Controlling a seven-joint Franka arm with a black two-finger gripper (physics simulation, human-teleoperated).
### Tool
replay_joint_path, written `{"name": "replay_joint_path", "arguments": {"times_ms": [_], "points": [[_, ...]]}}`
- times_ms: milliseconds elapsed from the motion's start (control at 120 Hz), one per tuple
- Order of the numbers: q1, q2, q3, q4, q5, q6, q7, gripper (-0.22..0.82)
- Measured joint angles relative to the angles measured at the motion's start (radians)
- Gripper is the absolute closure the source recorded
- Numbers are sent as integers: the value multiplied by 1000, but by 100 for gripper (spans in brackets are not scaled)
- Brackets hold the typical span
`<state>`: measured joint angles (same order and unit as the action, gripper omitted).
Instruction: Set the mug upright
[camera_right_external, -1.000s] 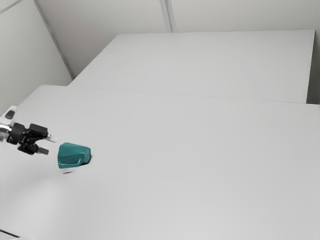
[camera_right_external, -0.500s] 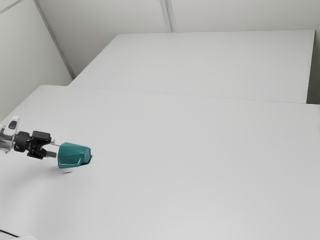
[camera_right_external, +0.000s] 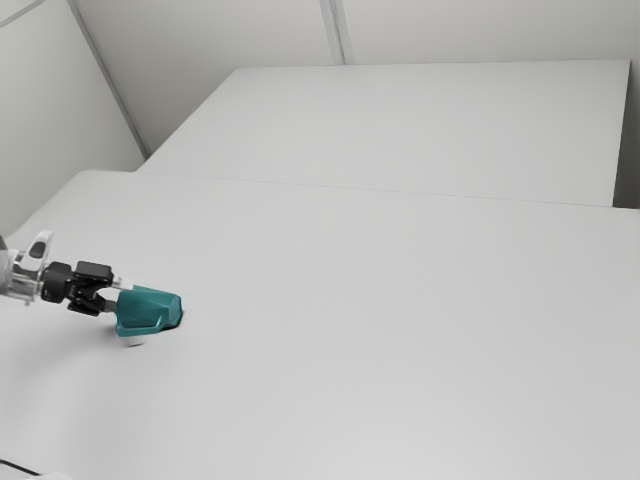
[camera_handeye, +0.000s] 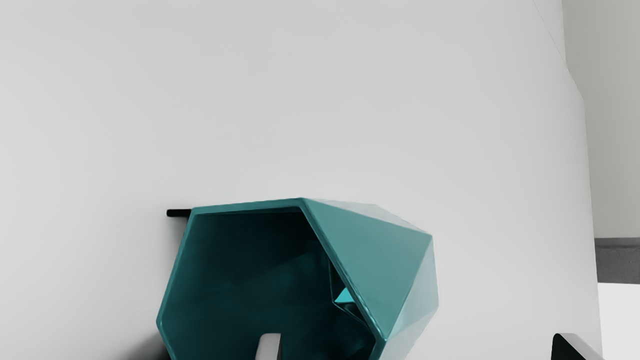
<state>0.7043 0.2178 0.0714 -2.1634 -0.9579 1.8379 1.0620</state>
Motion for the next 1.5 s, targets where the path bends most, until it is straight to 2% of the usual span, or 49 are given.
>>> {"name": "replay_joint_path", "arguments": {"times_ms": [400, 792, 1017, 1158, 1400, 1500], "points": [[-26, 15, -6, -1, 1, 9, -4, 4], [-26, 13, -7, -1, -1, 10, -7, 49], [-37, -10, -9, -1, 4, 11, -7, 68], [-55, -40, -10, -1, 11, 11, -8, 74], [-143, -120, 1, -3, 47, 14, -15, 77], [-253, -162, 66, -4, 74, 26, -29, 77]]}}
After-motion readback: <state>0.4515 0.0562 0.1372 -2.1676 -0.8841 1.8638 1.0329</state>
